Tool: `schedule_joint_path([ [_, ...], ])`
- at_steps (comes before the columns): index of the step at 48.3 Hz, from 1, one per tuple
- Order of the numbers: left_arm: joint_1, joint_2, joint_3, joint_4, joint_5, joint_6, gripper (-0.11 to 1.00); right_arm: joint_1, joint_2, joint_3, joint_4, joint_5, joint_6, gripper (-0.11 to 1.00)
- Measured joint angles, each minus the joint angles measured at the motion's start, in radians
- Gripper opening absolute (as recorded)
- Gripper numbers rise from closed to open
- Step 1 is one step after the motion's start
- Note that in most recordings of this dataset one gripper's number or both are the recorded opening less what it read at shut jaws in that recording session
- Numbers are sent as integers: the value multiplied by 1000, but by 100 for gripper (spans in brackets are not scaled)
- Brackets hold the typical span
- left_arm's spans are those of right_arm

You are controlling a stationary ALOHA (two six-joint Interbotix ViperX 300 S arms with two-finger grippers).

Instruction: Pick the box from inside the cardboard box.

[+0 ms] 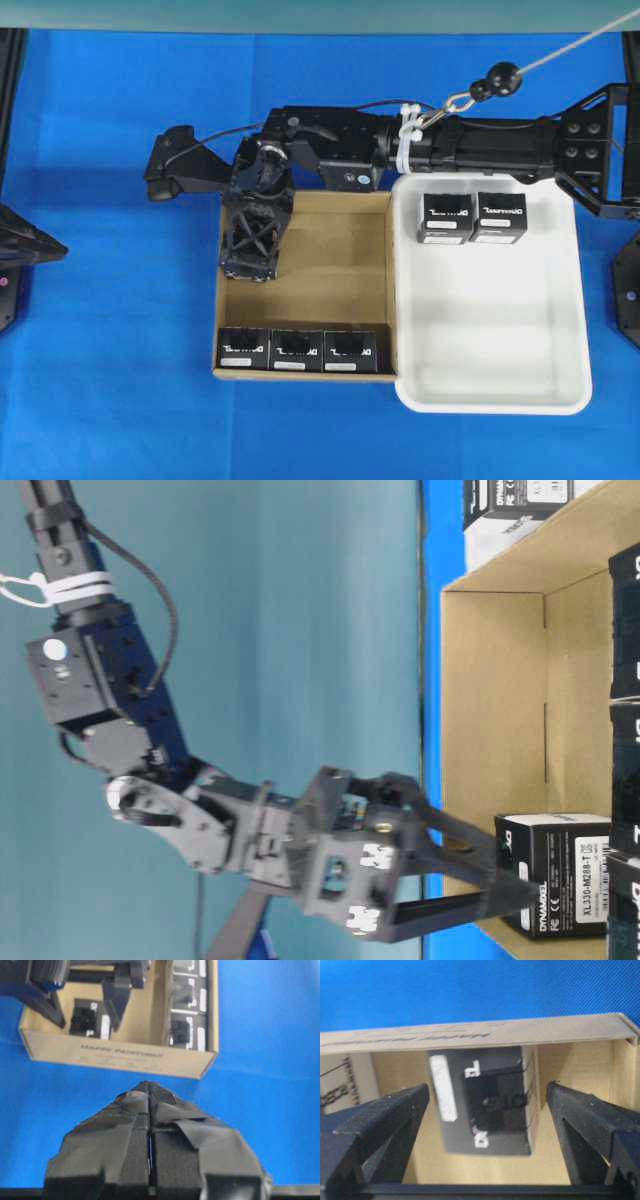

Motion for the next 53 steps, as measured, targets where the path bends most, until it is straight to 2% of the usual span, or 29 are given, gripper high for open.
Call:
schedule_joint_path([
  [6,0,-2,0,0,0,0,-6,8,-23,-37,-3,75,3,100],
  [11,0,-5,-5,0,0,0,-6,18,-40,-91,-31,161,3,100],
  [15,0,-9,-8,0,0,0,-6,29,-52,-155,-86,242,11,100],
  [22,0,-12,-9,0,2,0,-6,40,-67,-316,-213,394,31,100],
  [24,0,-14,-9,0,2,0,-6,40,-69,-354,-230,419,37,100],
  [29,0,-14,-9,0,0,0,-6,37,-71,-436,-242,442,52,100],
  [34,0,-14,-9,0,0,-2,-6,37,-72,-472,-244,451,55,100],
  [53,0,-15,-12,0,0,-2,-6,48,-92,-383,-247,437,49,100],
])
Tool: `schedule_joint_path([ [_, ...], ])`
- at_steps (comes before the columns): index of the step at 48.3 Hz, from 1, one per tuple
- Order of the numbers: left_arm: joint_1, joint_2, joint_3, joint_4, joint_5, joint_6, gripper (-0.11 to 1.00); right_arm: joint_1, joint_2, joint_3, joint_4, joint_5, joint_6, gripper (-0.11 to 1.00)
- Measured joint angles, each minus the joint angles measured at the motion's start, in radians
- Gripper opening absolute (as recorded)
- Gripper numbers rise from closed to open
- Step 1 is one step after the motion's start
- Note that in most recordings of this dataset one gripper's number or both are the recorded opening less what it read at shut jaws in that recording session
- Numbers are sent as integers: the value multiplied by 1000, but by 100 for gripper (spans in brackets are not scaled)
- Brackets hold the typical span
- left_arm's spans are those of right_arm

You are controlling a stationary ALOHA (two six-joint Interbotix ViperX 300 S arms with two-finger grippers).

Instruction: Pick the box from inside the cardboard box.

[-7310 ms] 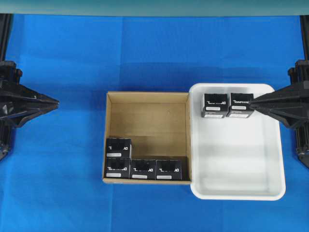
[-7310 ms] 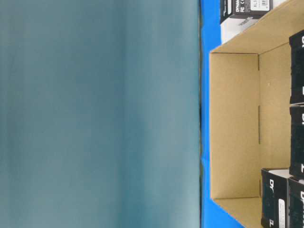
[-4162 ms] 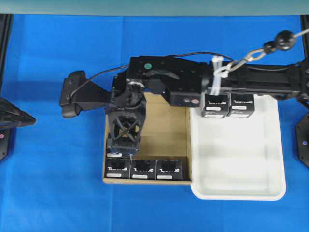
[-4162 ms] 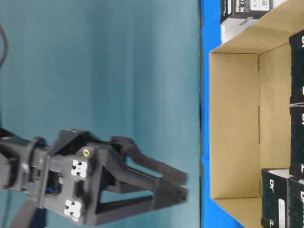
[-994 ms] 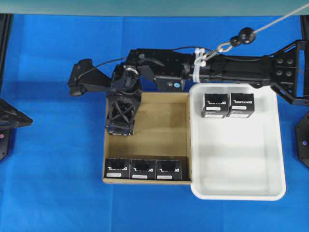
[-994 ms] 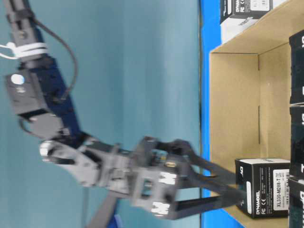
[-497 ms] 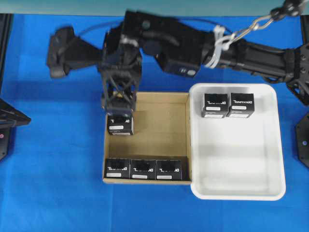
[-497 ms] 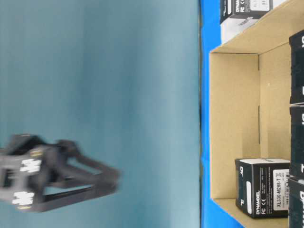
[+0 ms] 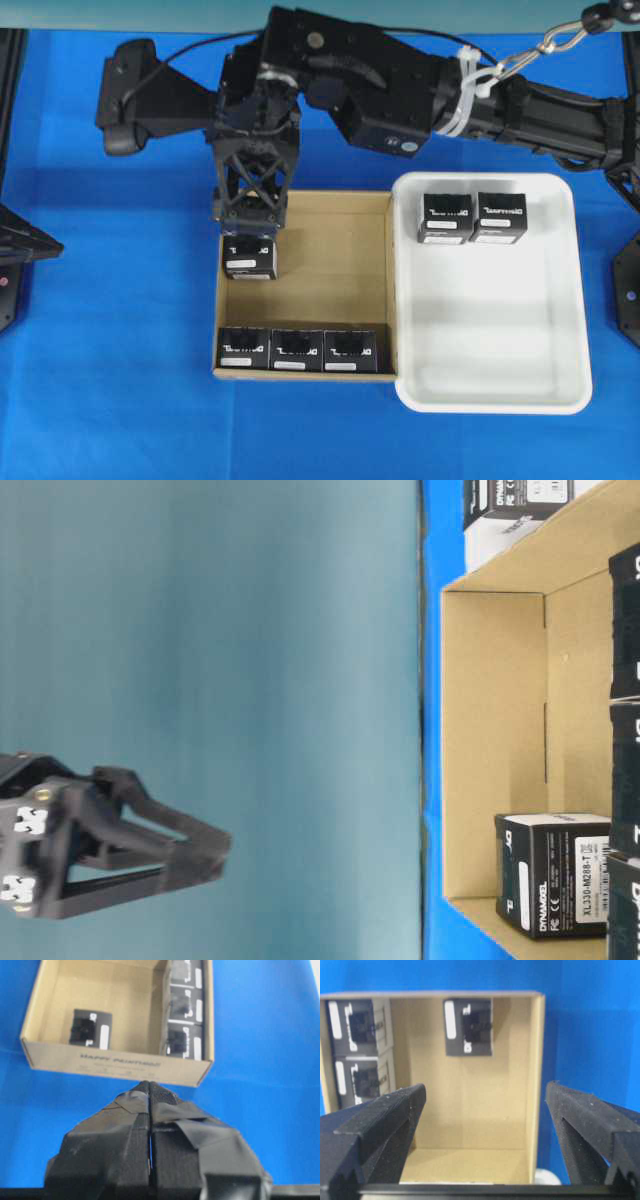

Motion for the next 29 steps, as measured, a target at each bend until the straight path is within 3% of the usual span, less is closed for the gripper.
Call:
schedule_joint_path([
  [16,0,-2,0,0,0,0,-6,48,38,259,-2,-238,-6,100],
  [29,0,-2,0,0,2,0,-6,48,41,362,0,-345,-15,100],
])
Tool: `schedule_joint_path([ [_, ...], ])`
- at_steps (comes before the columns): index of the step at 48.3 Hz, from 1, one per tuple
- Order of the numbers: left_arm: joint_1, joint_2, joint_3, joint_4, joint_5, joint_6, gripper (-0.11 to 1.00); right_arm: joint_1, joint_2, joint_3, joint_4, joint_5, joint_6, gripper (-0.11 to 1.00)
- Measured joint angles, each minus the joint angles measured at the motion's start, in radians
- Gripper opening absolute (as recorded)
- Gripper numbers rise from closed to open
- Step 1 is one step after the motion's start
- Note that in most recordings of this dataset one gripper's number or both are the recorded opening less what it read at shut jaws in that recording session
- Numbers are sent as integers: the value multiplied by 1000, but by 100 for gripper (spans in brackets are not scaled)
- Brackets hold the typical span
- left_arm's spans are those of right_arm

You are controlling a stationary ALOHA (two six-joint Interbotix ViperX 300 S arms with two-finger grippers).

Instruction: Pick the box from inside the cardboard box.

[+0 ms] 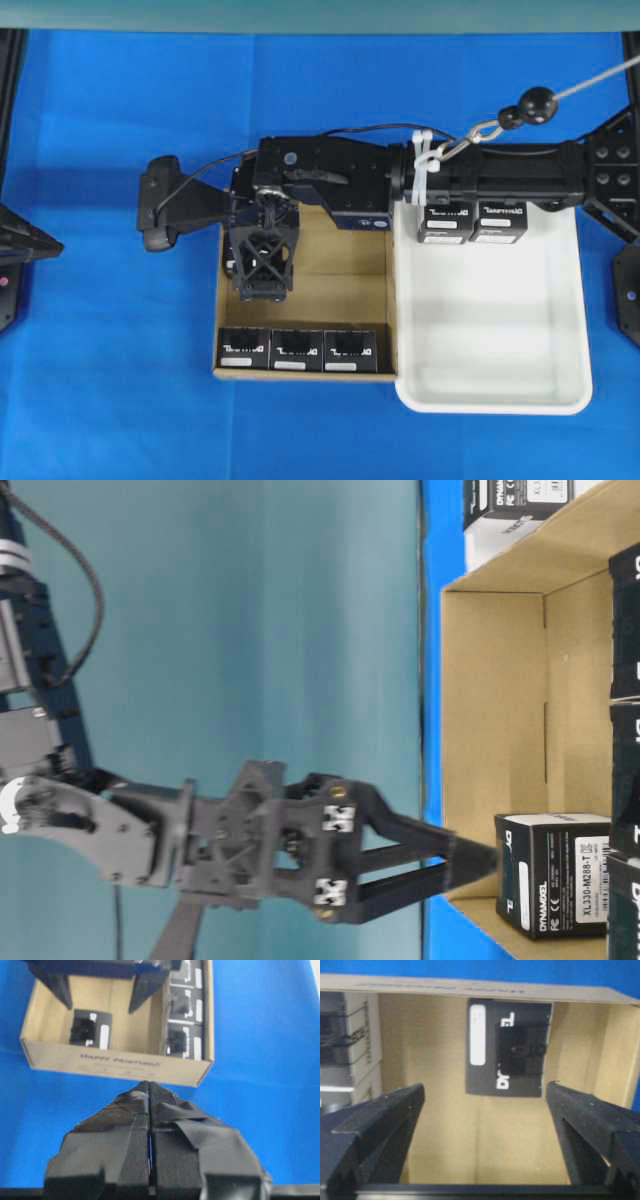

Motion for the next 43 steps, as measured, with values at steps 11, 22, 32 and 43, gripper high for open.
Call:
schedule_joint_path([
  [11,-2,0,0,0,0,0,-6,-3,25,6,-5,-58,-3,100],
  [22,-2,2,0,0,0,0,-6,-8,40,8,-15,-63,-21,100],
  [32,-3,2,0,0,0,0,-6,-11,46,8,-23,-66,-35,100],
  [43,-3,2,0,0,0,0,-6,-14,71,8,-23,-103,-35,100],
])
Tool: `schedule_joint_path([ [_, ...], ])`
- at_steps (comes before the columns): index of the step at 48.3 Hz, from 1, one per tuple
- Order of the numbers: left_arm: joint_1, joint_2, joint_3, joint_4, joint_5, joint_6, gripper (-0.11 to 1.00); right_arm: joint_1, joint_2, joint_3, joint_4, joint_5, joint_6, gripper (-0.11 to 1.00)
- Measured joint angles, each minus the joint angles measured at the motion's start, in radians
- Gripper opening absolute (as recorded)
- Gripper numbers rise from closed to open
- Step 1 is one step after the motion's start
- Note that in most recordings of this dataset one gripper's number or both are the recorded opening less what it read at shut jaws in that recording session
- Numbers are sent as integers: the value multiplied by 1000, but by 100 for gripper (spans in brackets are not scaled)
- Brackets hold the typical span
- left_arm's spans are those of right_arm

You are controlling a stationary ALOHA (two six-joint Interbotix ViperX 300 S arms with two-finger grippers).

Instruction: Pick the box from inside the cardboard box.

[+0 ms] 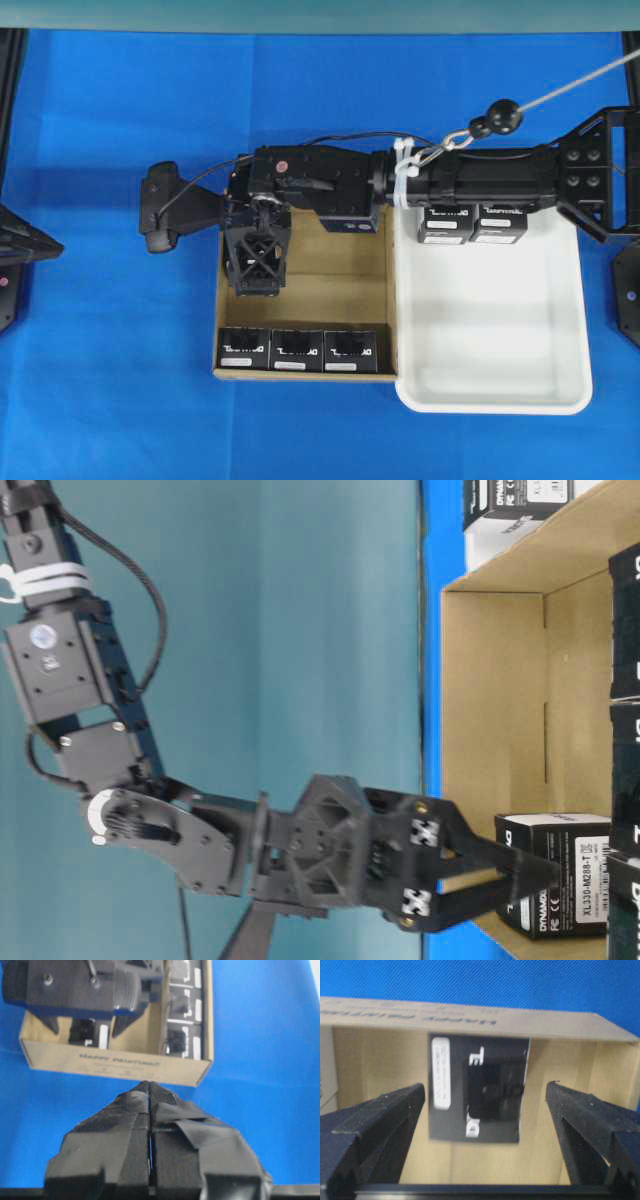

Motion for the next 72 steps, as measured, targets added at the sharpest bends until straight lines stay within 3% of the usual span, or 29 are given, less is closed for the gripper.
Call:
schedule_joint_path([
  [22,0,0,0,0,0,0,-6,0,37,20,11,-61,2,97],
  [31,0,0,0,0,0,0,-6,5,37,20,14,-61,2,61],
  [46,0,-2,0,0,0,-2,-6,9,-11,17,35,-31,14,61],
  [72,0,0,0,0,0,-2,-6,-51,-337,-17,37,278,21,61],
])
